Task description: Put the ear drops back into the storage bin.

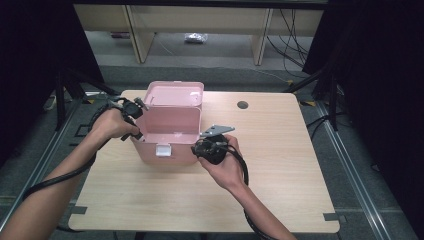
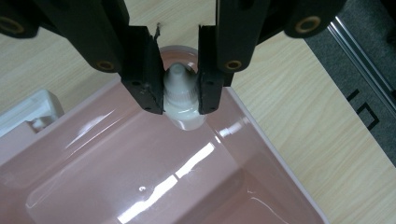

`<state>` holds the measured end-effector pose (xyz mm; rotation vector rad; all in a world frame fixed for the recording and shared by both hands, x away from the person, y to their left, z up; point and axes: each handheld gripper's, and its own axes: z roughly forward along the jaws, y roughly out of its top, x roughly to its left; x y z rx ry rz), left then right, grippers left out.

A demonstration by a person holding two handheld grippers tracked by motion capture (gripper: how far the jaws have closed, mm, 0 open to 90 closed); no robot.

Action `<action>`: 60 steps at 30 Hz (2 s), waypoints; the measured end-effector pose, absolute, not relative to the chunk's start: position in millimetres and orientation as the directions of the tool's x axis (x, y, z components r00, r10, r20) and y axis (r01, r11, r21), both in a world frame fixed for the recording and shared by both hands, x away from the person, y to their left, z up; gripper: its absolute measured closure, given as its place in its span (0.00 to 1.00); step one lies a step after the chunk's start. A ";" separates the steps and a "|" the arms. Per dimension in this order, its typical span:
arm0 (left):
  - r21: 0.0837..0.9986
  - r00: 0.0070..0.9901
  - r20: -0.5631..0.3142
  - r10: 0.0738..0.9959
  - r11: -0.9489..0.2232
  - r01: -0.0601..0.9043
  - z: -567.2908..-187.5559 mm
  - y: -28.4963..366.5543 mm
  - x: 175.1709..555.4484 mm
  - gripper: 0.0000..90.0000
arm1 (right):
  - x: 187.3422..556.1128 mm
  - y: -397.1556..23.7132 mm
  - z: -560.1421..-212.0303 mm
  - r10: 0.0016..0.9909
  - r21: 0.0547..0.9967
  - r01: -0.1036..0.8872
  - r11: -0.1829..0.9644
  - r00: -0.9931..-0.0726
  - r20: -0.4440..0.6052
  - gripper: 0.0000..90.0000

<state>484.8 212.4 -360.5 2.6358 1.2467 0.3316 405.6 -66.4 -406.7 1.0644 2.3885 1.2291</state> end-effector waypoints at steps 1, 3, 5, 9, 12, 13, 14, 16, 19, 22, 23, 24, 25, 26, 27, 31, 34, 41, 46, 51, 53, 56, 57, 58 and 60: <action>0.281 0.616 0.112 0.780 -0.619 0.733 -361.0 212.4 485.0 0.80 | 407.1 -67.0 -407.2 0.694 0.791 0.472 0.391 -0.715 0.083 0.81; 0.284 0.612 0.110 0.783 -0.615 0.736 -361.5 212.2 485.5 0.80 | 406.8 -66.9 -407.2 0.696 0.789 0.475 0.389 -0.713 0.087 0.81; 0.272 0.621 0.115 0.775 -0.626 0.731 -361.3 212.4 486.6 0.80 | 407.2 -67.0 -407.0 0.695 0.791 0.471 0.391 -0.715 0.082 0.81; 0.270 0.619 0.112 0.777 -0.624 0.734 -363.4 210.0 487.0 0.80 | 406.4 -66.8 -405.7 0.701 0.789 0.477 0.387 -0.708 0.085 0.81; 0.273 0.617 0.111 0.779 -0.621 0.735 -364.1 209.4 487.3 0.80 | 406.4 -66.7 -406.1 0.701 0.788 0.480 0.385 -0.708 0.089 0.81; 0.272 0.619 0.111 0.778 -0.622 0.734 -364.4 209.4 487.7 0.80 | 406.4 -66.6 -406.3 0.701 0.788 0.480 0.386 -0.708 0.088 0.81; 0.273 0.616 0.111 0.780 -0.620 0.735 -364.9 209.1 488.0 0.80 | 405.4 -65.9 -405.8 0.704 0.782 0.495 0.378 -0.703 0.105 0.81; 0.268 0.618 0.110 0.778 -0.622 0.736 -365.7 209.1 488.5 0.80 | 405.5 -65.7 -406.4 0.703 0.782 0.496 0.378 -0.703 0.106 0.81; 0.264 0.608 0.099 0.788 -0.610 0.747 -366.8 208.2 488.0 0.80 | 405.5 -65.6 -406.6 0.703 0.782 0.493 0.381 -0.704 0.102 0.81; 0.269 0.607 0.100 0.788 -0.609 0.746 -368.3 207.9 488.2 0.80 | 404.8 -64.9 -405.9 0.705 0.779 0.503 0.374 -0.700 0.114 0.81; 0.273 0.605 0.099 0.790 -0.607 0.747 -368.8 207.4 488.2 0.80 | 405.0 -65.0 -405.9 0.704 0.780 0.500 0.376 -0.702 0.110 0.81; 0.258 0.607 0.099 0.788 -0.610 0.749 -367.9 207.5 488.5 0.80 | 405.9 -65.6 -406.0 0.698 0.784 0.487 0.384 -0.709 0.099 0.81; 0.258 0.606 0.098 0.789 -0.608 0.751 -367.9 207.1 488.7 0.80 | 405.4 -65.5 -406.1 0.702 0.783 0.493 0.380 -0.705 0.103 0.81; 0.259 0.606 0.097 0.789 -0.608 0.751 -368.2 207.0 489.0 0.80 | 405.3 -65.9 -405.9 0.704 0.782 0.496 0.378 -0.703 0.105 0.81; 0.257 0.606 0.097 0.789 -0.608 0.751 -368.6 206.9 489.3 0.80 | 405.1 -65.7 -406.1 0.705 0.781 0.499 0.376 -0.701 0.109 0.81; 0.243 0.601 0.093 0.794 -0.603 0.760 -370.1 206.5 490.1 0.80 | 406.4 -65.9 -407.5 0.695 0.788 0.475 0.392 -0.714 0.085 0.81; 0.260 0.595 0.096 0.798 -0.597 0.759 -372.2 206.6 490.9 0.80 | 405.8 -65.1 -407.6 0.700 0.785 0.485 0.385 -0.708 0.095 0.81; 0.250 0.614 0.096 0.784 -0.616 0.747 -374.9 206.8 495.3 0.80 | 404.9 -64.4 -408.0 0.700 0.778 0.497 0.384 -0.707 0.106 0.81; 0.245 0.602 0.087 0.794 -0.603 0.760 -377.8 205.8 495.9 0.80 | 405.7 -64.0 -408.6 0.694 0.786 0.478 0.393 -0.715 0.088 0.81; 0.241 0.615 0.094 0.783 -0.617 0.749 -378.6 205.4 498.6 0.80 | 405.5 -61.9 -410.0 0.699 0.794 0.477 0.377 -0.709 0.095 0.80; 0.242 0.596 0.088 0.798 -0.597 0.765 -379.4 203.9 497.9 0.80 | 405.3 -62.8 -409.1 0.696 0.785 0.484 0.388 -0.711 0.095 0.80; 0.241 0.598 0.083 0.797 -0.598 0.764 -380.4 203.9 498.9 0.80 | 405.4 -63.0 -409.2 0.696 0.785 0.483 0.388 -0.711 0.094 0.80; 0.242 0.599 0.085 0.796 -0.599 0.763 -380.6 203.9 499.2 0.80 | 405.5 -62.5 -409.9 0.699 0.792 0.479 0.378 -0.708 0.095 0.80; 0.239 0.607 0.092 0.789 -0.610 0.756 -380.5 204.3 500.2 0.80 | 406.0 -62.8 -410.0 0.697 0.795 0.472 0.381 -0.711 0.089 0.80; 0.233 0.614 0.096 0.783 -0.618 0.751 -380.6 204.5 501.2 0.80 | 406.0 -62.8 -410.0 0.697 0.795 0.472 0.381 -0.712 0.088 0.80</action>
